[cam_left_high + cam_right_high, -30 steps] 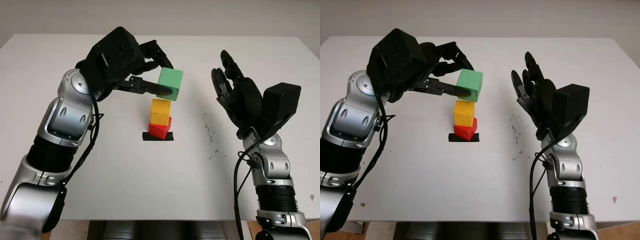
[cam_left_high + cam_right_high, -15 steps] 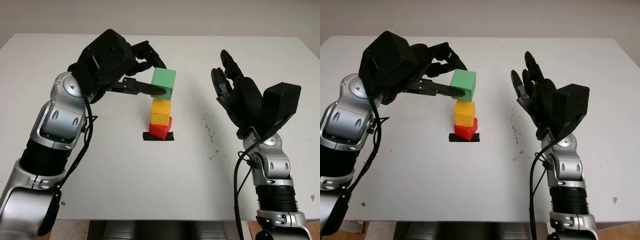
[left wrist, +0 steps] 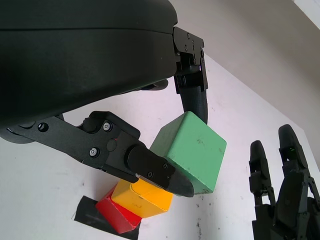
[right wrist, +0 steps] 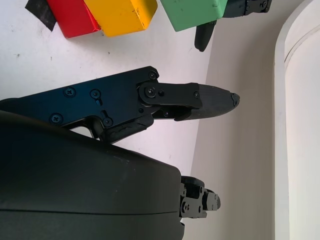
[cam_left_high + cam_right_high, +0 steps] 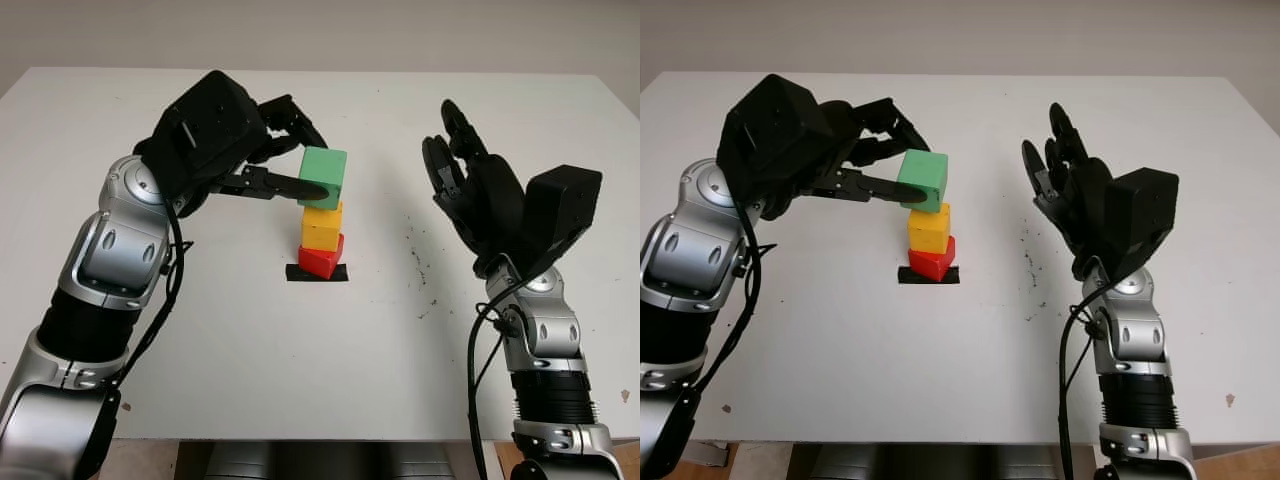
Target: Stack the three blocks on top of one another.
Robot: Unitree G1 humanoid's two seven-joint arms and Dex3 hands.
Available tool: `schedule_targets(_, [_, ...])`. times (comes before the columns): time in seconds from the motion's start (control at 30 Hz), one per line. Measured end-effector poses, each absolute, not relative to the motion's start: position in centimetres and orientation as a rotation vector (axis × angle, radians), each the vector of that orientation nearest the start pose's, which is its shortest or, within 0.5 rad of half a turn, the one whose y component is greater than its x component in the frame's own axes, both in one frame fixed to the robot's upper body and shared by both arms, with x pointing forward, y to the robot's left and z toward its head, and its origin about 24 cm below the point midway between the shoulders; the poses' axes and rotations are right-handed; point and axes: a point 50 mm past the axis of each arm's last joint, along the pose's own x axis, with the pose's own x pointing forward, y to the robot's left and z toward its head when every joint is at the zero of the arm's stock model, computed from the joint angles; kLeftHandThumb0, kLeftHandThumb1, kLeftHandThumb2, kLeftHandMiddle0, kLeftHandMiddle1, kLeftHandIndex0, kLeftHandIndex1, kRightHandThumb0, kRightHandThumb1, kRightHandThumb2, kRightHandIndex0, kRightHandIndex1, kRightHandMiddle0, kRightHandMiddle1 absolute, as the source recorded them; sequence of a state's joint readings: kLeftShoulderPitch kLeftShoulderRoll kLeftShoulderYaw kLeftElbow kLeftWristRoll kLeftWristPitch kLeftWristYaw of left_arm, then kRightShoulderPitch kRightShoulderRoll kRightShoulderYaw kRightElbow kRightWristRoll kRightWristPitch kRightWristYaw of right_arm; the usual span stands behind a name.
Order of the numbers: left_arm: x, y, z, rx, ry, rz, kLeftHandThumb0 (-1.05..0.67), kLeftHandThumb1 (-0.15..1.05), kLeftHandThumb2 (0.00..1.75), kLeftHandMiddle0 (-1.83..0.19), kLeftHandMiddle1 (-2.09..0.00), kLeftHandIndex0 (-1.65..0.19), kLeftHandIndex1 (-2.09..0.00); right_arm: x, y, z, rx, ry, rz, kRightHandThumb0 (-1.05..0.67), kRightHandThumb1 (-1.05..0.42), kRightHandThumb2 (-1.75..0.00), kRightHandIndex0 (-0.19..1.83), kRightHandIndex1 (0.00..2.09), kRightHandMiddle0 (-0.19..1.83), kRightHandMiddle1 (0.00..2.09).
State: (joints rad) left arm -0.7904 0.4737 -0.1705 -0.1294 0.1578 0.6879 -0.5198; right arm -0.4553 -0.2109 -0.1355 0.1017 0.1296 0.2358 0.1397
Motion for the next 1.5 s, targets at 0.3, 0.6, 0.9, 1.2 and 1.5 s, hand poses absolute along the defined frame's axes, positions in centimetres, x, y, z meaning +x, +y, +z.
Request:
schedule_targets(0.3, [33.6, 13.9, 22.9, 0.691, -0.046, -0.436, -0.33, 1.03, 0.05, -0.22, -0.05, -0.37, -1.72, 32.9, -18.5, 13.6, -0.051, -0.131, 0.087, -0.61, -1.05, -0.4, -0.09, 0.06, -0.03, 0.06])
schedule_targets(0.6, [33.5, 13.9, 22.4, 0.695, -0.055, -0.458, -0.34, 1.04, 0.05, -0.23, -0.06, -0.35, -1.7, 32.9, -18.6, 13.4, -0.053, -0.126, 0.082, -0.62, -1.05, -0.39, -0.09, 0.05, -0.02, 0.06])
schedule_targets(0.9, [33.6, 13.9, 22.2, 0.689, -0.054, -0.468, -0.34, 1.04, 0.05, -0.24, -0.06, -0.33, -1.68, 32.9, -18.6, 13.4, -0.053, -0.121, 0.085, -0.63, -1.05, -0.39, -0.1, 0.05, -0.02, 0.05])
schedule_targets(1.2, [33.6, 13.8, 22.2, 0.686, -0.052, -0.472, -0.35, 1.04, 0.05, -0.24, -0.06, -0.32, -1.68, 32.9, -18.6, 13.4, -0.052, -0.121, 0.078, -0.63, -1.05, -0.38, -0.09, 0.06, -0.01, 0.06])
schedule_targets(1.5, [33.6, 14.1, 21.5, 0.653, 0.043, -0.5, -0.5, 1.0, 0.05, -0.22, -0.07, -0.08, -0.99, 32.9, -18.5, 13.3, -0.048, -0.12, 0.078, -0.62, -1.05, -0.37, -0.09, 0.05, -0.02, 0.05])
